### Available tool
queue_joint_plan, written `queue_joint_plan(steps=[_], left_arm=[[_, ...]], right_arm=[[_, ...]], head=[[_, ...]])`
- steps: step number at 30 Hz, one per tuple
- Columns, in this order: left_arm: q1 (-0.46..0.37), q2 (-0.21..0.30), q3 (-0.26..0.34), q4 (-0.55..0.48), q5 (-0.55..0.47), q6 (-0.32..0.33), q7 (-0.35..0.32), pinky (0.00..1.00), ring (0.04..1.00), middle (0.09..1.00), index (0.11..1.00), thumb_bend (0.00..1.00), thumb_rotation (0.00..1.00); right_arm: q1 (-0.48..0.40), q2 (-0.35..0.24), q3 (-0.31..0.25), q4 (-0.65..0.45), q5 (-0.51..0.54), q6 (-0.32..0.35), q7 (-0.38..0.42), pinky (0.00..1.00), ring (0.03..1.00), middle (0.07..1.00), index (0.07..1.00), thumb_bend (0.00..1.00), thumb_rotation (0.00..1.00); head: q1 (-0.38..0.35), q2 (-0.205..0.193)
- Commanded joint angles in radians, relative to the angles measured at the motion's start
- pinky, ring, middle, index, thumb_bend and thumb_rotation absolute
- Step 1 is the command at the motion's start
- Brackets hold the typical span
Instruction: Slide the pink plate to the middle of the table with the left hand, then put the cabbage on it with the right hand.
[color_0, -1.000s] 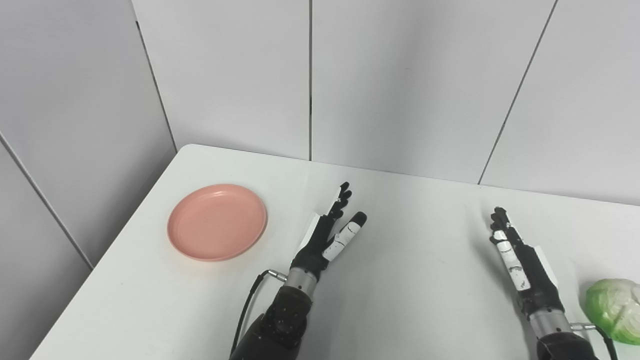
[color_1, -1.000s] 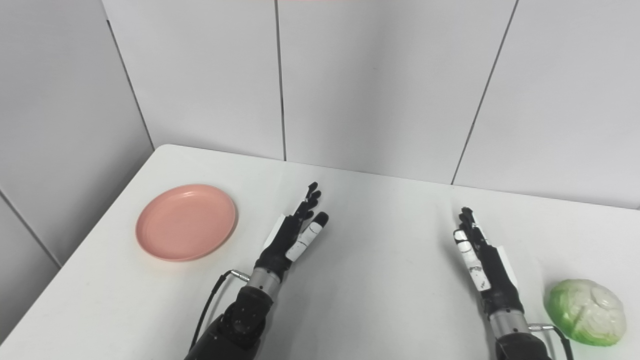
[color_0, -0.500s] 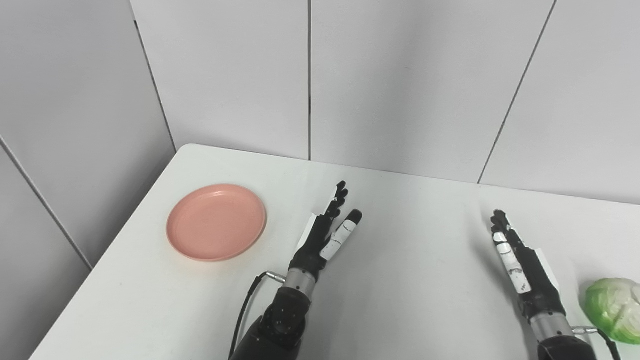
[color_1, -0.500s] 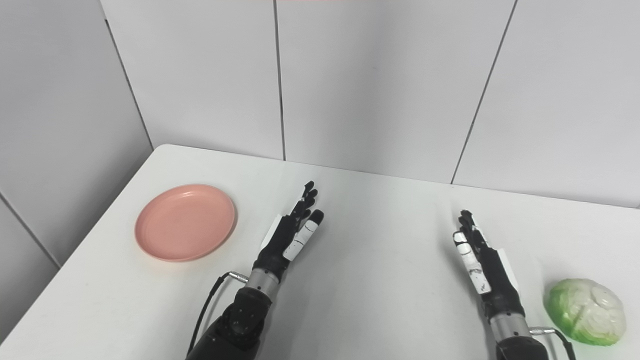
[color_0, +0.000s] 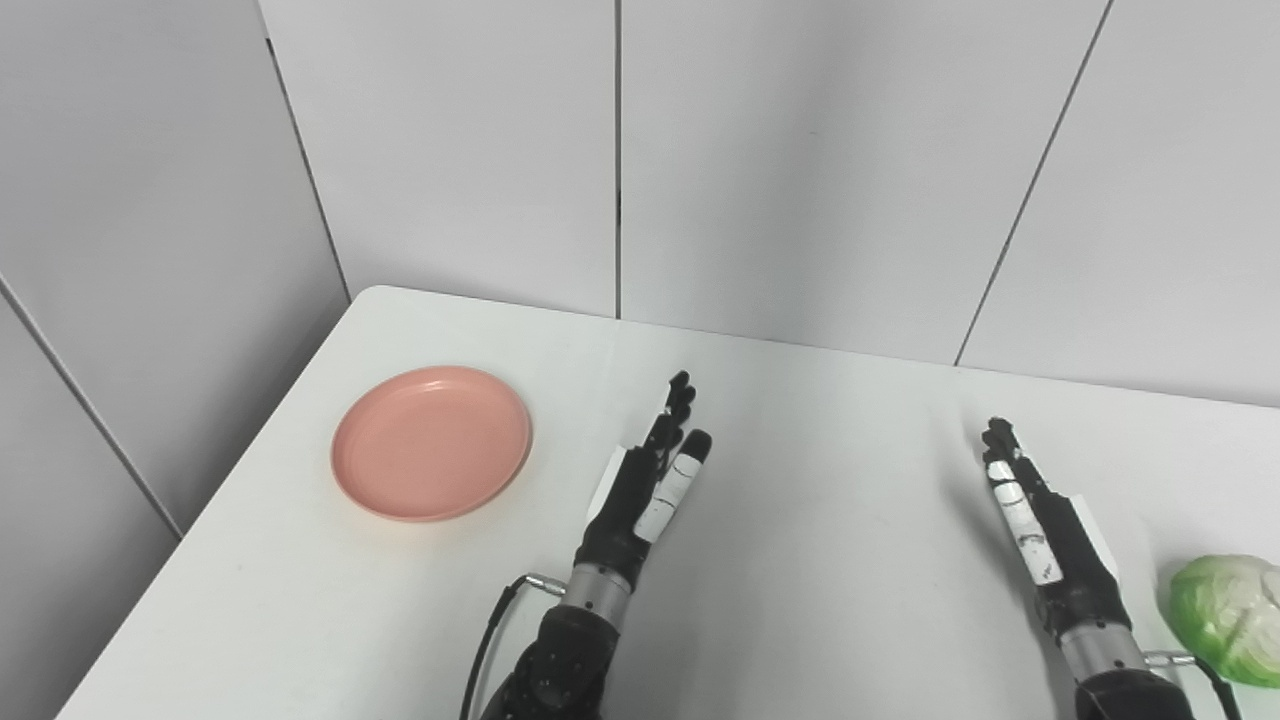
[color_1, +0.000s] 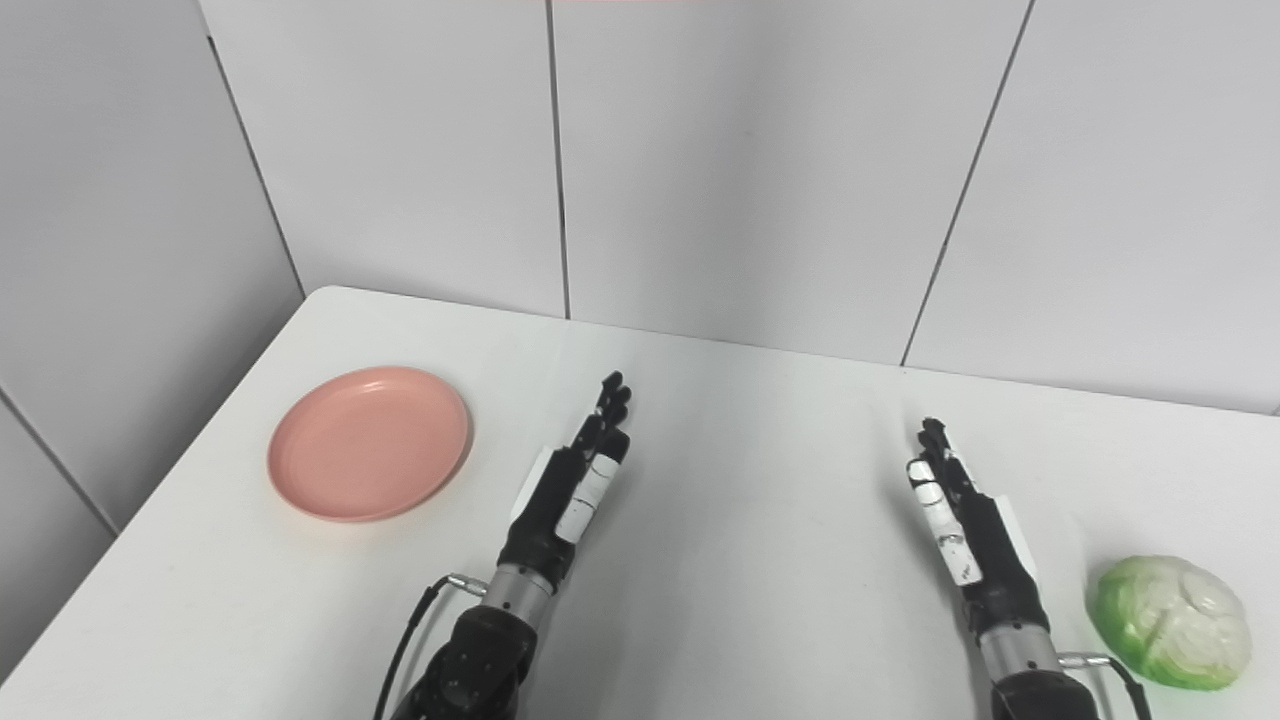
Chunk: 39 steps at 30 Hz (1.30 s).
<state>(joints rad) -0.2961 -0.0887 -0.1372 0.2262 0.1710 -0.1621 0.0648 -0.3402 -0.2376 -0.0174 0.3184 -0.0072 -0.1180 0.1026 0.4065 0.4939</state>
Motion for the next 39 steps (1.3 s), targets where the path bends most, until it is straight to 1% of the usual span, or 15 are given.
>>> queue_joint_plan(steps=[1,2,4,7,9,13,18,21,24,27,30,34,36,38,39], left_arm=[[-0.023,-0.010,0.000,-0.087,-0.003,0.018,-0.006,1.00,1.000,1.000,1.000,0.90,1.00],[-0.023,-0.009,0.002,-0.114,-0.001,0.020,-0.005,1.00,1.000,1.000,1.000,0.90,1.00],[-0.023,-0.010,0.012,-0.158,-0.015,0.023,-0.003,1.00,1.000,1.000,1.000,0.88,1.00],[-0.028,-0.007,0.033,-0.221,-0.044,0.029,-0.006,0.99,0.999,1.000,1.000,0.89,1.00],[-0.033,-0.007,0.045,-0.250,-0.054,0.023,-0.004,0.99,0.994,1.000,1.000,0.86,1.00],[-0.044,-0.004,0.067,-0.301,-0.067,0.037,-0.005,0.99,0.987,1.000,1.000,0.88,1.00],[-0.056,0.008,0.094,-0.335,-0.092,0.040,-0.006,0.99,0.992,1.000,1.000,0.88,1.00],[-0.062,0.023,0.117,-0.360,-0.100,0.045,-0.006,0.99,0.990,1.000,1.000,0.87,1.00],[-0.068,0.045,0.139,-0.374,-0.099,0.046,-0.003,1.00,0.991,1.000,1.000,0.86,1.00],[-0.077,0.068,0.165,-0.385,-0.125,0.050,-0.008,1.00,0.995,1.000,1.000,0.88,1.00],[-0.084,0.078,0.196,-0.395,-0.122,0.048,0.015,0.98,0.988,1.000,1.000,0.88,1.00],[-0.091,0.082,0.240,-0.426,-0.148,0.068,0.032,0.98,0.997,1.000,1.000,0.86,1.00],[-0.094,0.095,0.255,-0.438,-0.144,0.080,0.036,0.98,0.999,1.000,1.000,0.86,1.00],[-0.097,0.111,0.270,-0.436,-0.155,0.072,0.033,0.99,1.000,1.000,1.000,0.86,1.00],[-0.100,0.122,0.280,-0.432,-0.169,0.067,0.027,0.99,1.000,1.000,1.000,0.87,1.00]], right_arm=[[-0.023,-0.009,-0.012,-0.013,0.008,0.011,0.002,1.00,0.974,0.967,0.971,0.66,1.00],[-0.024,-0.010,-0.012,-0.010,0.006,0.007,0.000,1.00,0.977,0.968,0.972,0.68,1.00],[-0.024,-0.012,-0.011,-0.004,0.003,-0.005,0.000,1.00,0.975,0.966,0.970,0.67,1.00],[-0.024,-0.016,-0.010,0.006,0.005,-0.019,0.007,1.00,0.978,0.972,0.975,0.65,1.00],[-0.024,-0.015,-0.012,0.006,0.011,-0.018,0.009,1.00,0.978,0.977,0.981,0.64,1.00],[-0.024,-0.013,-0.015,0.008,0.013,-0.015,0.008,1.00,0.979,0.974,0.976,0.64,1.00],[-0.026,-0.013,-0.017,0.008,0.016,-0.009,0.009,1.00,0.985,0.973,0.978,0.62,1.00],[-0.028,-0.014,-0.017,0.019,0.010,-0.020,0.008,1.00,0.984,0.972,0.977,0.66,1.00],[-0.029,-0.016,-0.015,0.025,0.003,-0.035,0.005,1.00,0.974,0.965,0.970,0.66,1.00],[-0.026,-0.014,-0.016,0.013,0.007,-0.022,0.008,1.00,0.971,0.963,0.968,0.66,1.00],[-0.026,-0.006,-0.025,0.005,0.029,0.001,0.012,1.00,0.980,0.970,0.971,0.68,1.00],[-0.029,-0.010,-0.022,0.020,0.019,-0.027,0.010,1.00,0.978,0.968,0.975,0.66,1.00],[-0.033,-0.011,-0.023,0.027,0.022,-0.021,0.012,1.00,0.980,0.968,0.973,0.67,1.00],[-0.032,-0.011,-0.022,0.032,0.018,-0.035,0.009,1.00,0.976,0.965,0.970,0.67,1.00],[-0.031,-0.011,-0.022,0.029,0.017,-0.031,0.008,1.00,0.974,0.964,0.969,0.66,1.00]], head=[[-0.002,0.000],[-0.001,0.002],[0.001,0.003],[0.002,0.003],[0.002,0.005],[0.002,0.005],[0.001,0.007],[-0.001,0.007],[-0.001,0.007],[-0.001,0.007],[0.000,0.007],[-0.001,0.009],[-0.001,0.009],[0.000,0.009],[0.000,0.010]])
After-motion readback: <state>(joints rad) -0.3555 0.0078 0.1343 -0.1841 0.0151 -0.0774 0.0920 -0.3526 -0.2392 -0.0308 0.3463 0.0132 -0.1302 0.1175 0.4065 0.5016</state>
